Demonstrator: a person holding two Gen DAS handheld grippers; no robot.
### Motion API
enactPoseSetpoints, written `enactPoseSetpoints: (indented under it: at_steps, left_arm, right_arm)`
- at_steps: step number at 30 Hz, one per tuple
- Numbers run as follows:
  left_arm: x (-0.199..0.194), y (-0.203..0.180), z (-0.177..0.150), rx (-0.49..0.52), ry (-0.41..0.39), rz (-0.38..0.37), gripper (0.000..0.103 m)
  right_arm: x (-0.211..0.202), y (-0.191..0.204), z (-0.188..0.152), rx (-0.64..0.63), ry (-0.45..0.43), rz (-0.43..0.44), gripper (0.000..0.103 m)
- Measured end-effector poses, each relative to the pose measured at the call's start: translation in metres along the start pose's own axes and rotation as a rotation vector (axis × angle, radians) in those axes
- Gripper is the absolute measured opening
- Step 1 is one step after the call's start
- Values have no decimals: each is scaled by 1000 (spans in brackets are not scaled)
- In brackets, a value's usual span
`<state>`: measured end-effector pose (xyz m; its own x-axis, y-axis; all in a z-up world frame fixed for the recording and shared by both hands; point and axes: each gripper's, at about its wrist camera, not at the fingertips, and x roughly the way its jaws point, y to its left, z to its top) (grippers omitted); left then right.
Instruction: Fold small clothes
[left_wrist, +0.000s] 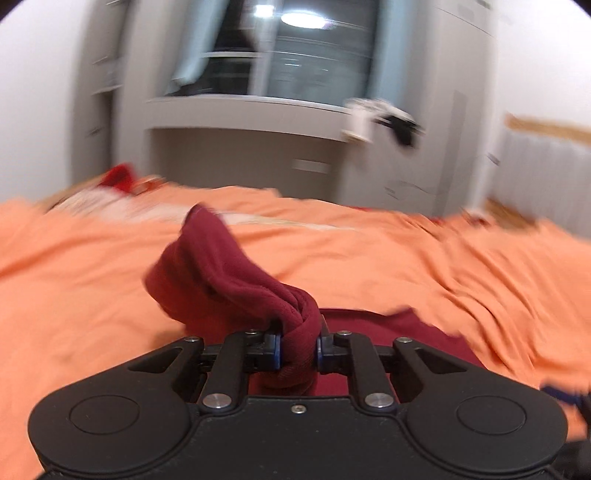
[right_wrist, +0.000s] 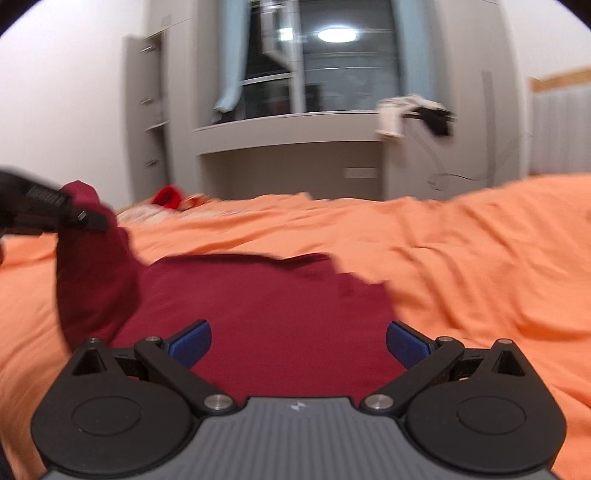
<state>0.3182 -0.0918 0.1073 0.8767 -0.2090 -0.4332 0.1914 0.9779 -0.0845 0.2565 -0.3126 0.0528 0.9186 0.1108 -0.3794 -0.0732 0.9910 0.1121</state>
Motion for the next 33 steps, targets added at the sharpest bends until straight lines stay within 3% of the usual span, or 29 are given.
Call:
enactPoseSetpoints:
  at_steps: [5,8,14,16,19,21,23,27,29,33]
  left_arm:
    - [13,-74,-30,254,99,-140,16]
    - [15,-98,-54,339,161,-199,16]
    - [7,-108,-78,429,147,-178,20]
    - [6,-106,-73,401,146,-194,28]
    - [-1,-99,-68,355,129,-253,50]
    - [-9,-98,-68,349,104,-263,76]
    - [-19,-98,-69,365,59,-248,87]
    - [-36,-93,-71,412,-35,-171,98]
    - [-38,-89,-73,432,-58,-137,99]
    - [-31,-73,-83,443,-42,-96,99]
  right_arm:
    - [-5,-63,10,192,3,-85,103]
    - [-9,-91,11,263,10,-109,103]
    - [-12,-111,13,331,1,-123,103]
    - [-9,-110,13,337,11,-113,103]
    - [0,-103,13,331,41,-88,103]
    - [6,-97,13,333,57,-63,103]
    - [8,-93,14,338,56,-34,103]
    - [10,-89,19,339,14,29,103]
    - [17,-87,23,342,0,83,103]
    - [45,-78,33,312,16,248,103]
